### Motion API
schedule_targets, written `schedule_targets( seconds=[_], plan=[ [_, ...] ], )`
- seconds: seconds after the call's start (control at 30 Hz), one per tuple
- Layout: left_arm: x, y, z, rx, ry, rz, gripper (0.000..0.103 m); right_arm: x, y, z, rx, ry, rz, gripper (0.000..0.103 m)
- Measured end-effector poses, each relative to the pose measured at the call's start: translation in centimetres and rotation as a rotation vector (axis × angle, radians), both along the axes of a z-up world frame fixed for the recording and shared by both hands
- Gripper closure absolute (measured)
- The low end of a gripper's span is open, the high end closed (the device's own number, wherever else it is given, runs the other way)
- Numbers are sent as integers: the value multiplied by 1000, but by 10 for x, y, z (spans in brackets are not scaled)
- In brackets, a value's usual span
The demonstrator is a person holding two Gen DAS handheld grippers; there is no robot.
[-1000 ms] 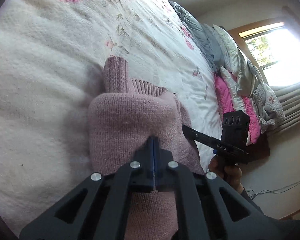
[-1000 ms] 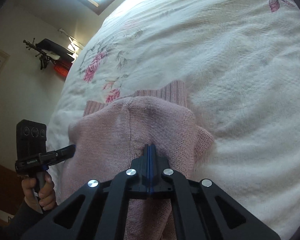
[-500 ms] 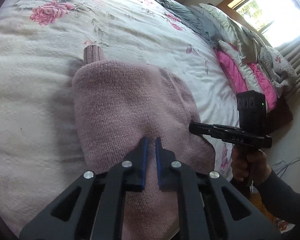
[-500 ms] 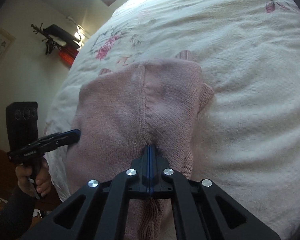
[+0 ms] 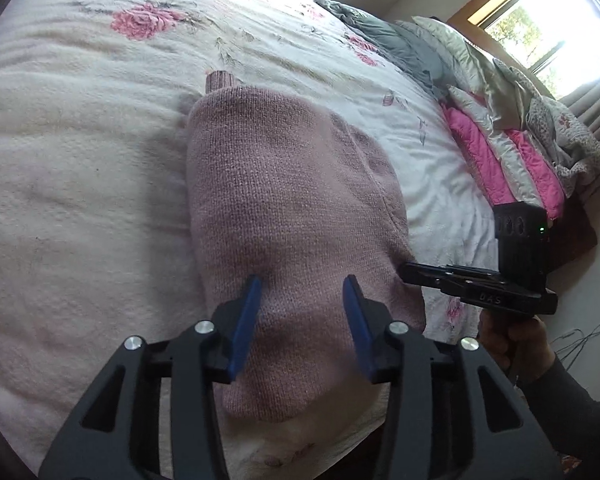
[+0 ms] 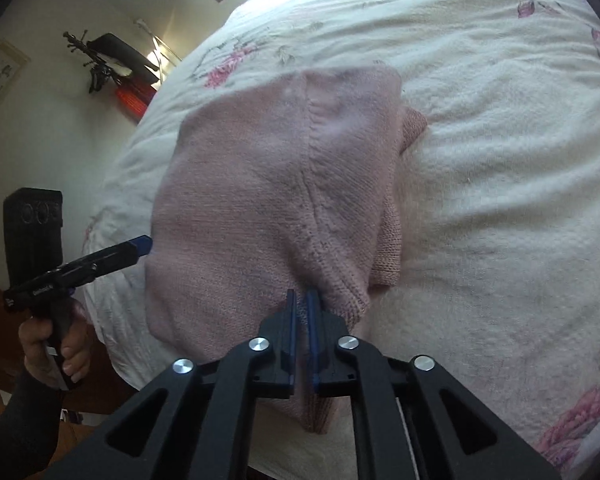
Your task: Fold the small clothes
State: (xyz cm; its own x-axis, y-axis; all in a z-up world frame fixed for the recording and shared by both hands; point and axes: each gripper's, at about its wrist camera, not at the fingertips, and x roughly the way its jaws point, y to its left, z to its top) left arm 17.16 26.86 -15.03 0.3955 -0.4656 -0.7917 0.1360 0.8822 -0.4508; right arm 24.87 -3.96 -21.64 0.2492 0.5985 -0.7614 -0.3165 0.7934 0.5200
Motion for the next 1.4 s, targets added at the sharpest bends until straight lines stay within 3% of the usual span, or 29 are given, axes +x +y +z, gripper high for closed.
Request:
schedule_targets(
  seconds=[0.07,0.1,0.13,0.2,0.3,0.37,0.53,0.63,0.8,0.93,1.07,1.4],
  plan=[
    [-18,-4,16,42,-39,14,29,-14,-5,16,0,-43,-11,80],
    [-29,-5,23,71,-56,27,16,-23,-8,23,3,-59,-22,68],
    [-42,-6,28,102,-68,46,10,-35,-12,28,6,-73,-38,60],
    [-68,-11,33,170,-51,78,8,-58,-16,36,-25,-91,-74,27],
    [-108,-20,37,317,-37,141,5,-96,-12,46,-141,-135,-100,9],
    [-133,-29,45,389,-57,157,5,-118,-4,52,-225,-143,-120,4],
    [-180,-35,76,431,-88,274,3,-162,4,80,-354,-199,-193,4],
    [-197,-38,105,442,-114,292,3,-178,6,105,-401,-239,-202,4],
    [-218,-44,159,361,-119,271,3,-204,6,157,-410,-309,-207,4],
    [-233,-56,189,385,-143,268,3,-225,8,195,-416,-343,-234,4],
    [-243,-67,194,422,-121,271,3,-236,13,210,-430,-351,-237,4],
    [-246,-68,188,411,-97,273,3,-240,21,215,-421,-356,-225,4]
  ],
)
